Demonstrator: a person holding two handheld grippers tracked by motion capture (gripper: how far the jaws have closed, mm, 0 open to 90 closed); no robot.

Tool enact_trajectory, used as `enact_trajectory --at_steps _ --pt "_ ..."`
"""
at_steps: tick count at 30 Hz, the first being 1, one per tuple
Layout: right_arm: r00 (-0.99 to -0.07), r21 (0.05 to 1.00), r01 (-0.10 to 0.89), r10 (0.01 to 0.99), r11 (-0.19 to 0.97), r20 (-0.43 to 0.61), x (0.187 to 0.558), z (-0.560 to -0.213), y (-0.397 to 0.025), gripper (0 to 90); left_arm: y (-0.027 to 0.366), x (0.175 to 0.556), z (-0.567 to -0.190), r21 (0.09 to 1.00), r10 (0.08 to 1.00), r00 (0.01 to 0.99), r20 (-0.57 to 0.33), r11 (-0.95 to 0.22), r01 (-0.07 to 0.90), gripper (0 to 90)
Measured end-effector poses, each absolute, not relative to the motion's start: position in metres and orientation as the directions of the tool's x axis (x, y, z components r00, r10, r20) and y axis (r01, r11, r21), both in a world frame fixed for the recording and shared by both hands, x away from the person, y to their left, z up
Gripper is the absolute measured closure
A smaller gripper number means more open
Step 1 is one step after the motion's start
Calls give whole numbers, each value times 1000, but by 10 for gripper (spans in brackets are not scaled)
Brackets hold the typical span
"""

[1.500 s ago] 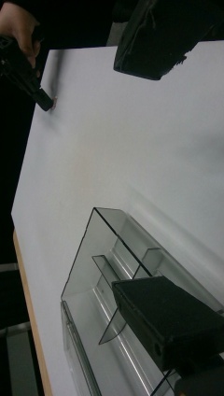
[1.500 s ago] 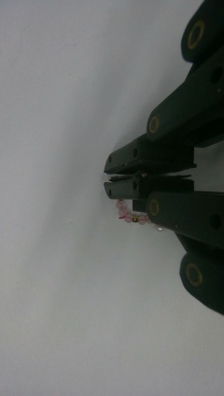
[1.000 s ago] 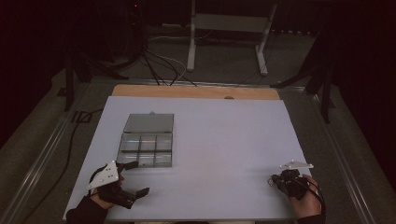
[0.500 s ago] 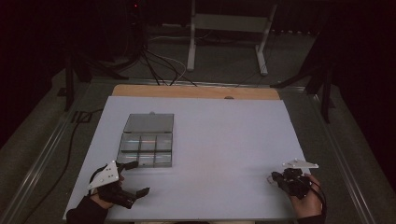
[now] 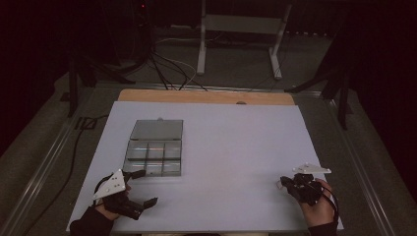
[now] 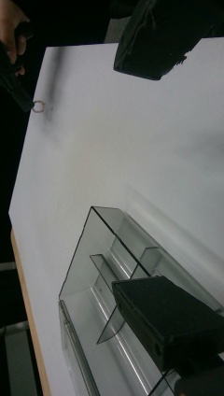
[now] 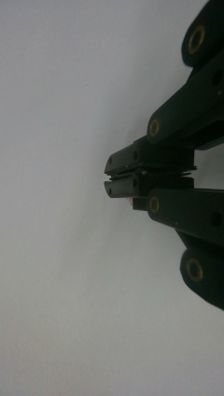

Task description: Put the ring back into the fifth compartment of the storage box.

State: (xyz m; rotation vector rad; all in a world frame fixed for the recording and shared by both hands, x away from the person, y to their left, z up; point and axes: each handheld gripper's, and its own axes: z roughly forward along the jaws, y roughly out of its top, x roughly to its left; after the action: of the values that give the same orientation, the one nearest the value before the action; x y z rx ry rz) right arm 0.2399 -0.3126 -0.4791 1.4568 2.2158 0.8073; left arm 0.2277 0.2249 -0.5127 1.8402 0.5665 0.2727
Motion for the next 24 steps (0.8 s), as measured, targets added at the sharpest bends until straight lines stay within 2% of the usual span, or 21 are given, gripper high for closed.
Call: enact_trajectory --at_steps 24 --pt "-484 658 665 875 353 19 260 -472 -271 876 224 228 -513 935 506 858 -89 -254 247 10"
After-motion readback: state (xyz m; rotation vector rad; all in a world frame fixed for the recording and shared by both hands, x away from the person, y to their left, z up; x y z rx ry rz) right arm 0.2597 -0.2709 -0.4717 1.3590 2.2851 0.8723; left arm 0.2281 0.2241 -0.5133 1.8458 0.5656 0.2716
